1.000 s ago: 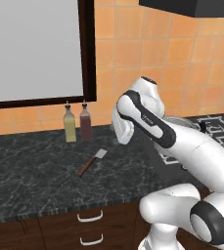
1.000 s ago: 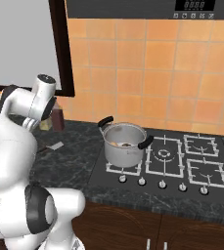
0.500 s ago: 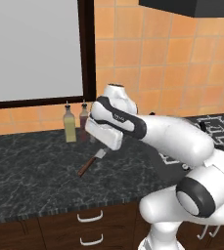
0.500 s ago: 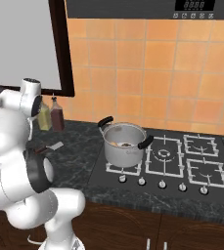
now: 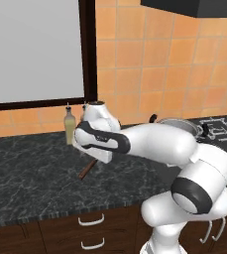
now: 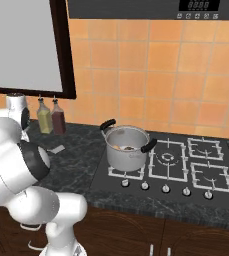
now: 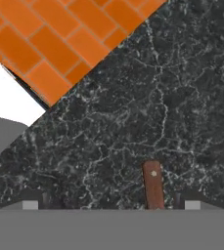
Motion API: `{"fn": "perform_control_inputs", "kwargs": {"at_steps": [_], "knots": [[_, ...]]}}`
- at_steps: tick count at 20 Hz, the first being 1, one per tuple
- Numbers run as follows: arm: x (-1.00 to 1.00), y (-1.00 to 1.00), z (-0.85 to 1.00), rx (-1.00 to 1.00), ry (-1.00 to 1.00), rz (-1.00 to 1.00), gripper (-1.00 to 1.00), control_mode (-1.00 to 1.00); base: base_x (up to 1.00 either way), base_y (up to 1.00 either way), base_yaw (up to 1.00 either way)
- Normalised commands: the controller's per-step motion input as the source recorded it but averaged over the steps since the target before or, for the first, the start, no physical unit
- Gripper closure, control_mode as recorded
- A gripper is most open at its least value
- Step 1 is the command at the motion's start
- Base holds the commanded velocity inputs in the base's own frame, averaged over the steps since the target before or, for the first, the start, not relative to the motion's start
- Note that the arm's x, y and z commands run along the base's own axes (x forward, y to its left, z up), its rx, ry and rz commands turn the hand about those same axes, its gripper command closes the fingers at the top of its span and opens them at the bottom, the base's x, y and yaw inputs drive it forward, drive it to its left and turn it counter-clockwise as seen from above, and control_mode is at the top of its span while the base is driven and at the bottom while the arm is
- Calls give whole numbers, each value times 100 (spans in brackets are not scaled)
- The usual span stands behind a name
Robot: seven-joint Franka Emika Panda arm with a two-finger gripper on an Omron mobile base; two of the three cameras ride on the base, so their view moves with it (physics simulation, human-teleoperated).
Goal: Put the mushroom and squash in the pot. Retrieve the spatula and lightly stir the vegetables in the pot.
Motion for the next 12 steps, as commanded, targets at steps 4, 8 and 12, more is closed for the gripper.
{"fn": "perform_control_inputs", "kwargs": {"at_steps": [4, 8, 12], "knots": [[0, 0, -35, -11, -20, 0, -100, -100, 0, 0, 0], [32, 0, -36, -2, -4, 3, -100, -100, 0, 0, 0], [11, 19, -37, -8, -4, 7, -100, -100, 0, 0, 0]]}}
